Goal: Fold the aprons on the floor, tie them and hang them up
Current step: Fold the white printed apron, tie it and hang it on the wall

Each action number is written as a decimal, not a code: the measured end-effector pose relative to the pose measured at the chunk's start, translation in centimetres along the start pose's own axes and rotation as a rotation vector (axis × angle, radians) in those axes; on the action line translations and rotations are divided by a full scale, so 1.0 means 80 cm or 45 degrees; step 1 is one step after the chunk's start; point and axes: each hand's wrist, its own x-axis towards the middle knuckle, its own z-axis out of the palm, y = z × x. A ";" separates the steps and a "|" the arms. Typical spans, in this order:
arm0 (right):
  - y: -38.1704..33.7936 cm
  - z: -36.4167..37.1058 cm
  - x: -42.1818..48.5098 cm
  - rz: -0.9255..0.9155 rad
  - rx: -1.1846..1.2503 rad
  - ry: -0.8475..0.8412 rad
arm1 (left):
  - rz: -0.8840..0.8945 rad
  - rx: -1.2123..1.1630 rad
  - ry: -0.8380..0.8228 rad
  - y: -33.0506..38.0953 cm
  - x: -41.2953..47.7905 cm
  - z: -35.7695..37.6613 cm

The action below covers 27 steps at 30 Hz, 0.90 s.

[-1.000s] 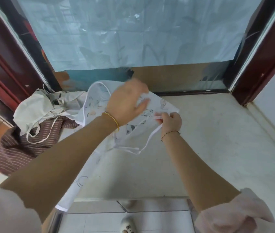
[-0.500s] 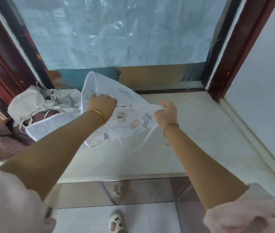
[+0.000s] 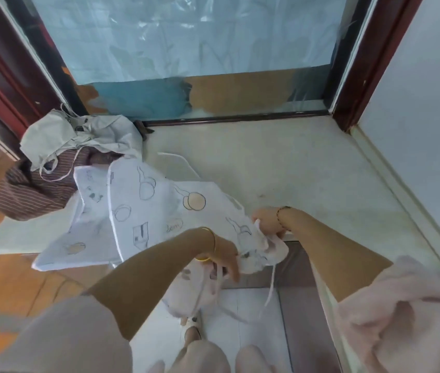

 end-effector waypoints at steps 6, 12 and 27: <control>0.077 0.050 -0.042 0.450 -0.519 -0.846 | -0.057 -0.278 -0.504 0.070 0.039 0.093; 0.079 0.048 -0.068 0.465 -0.637 -0.665 | -0.022 -0.249 -0.396 0.070 0.040 0.079; 0.005 0.072 -0.007 0.085 -0.103 0.359 | -0.041 0.686 0.476 -0.089 0.011 0.017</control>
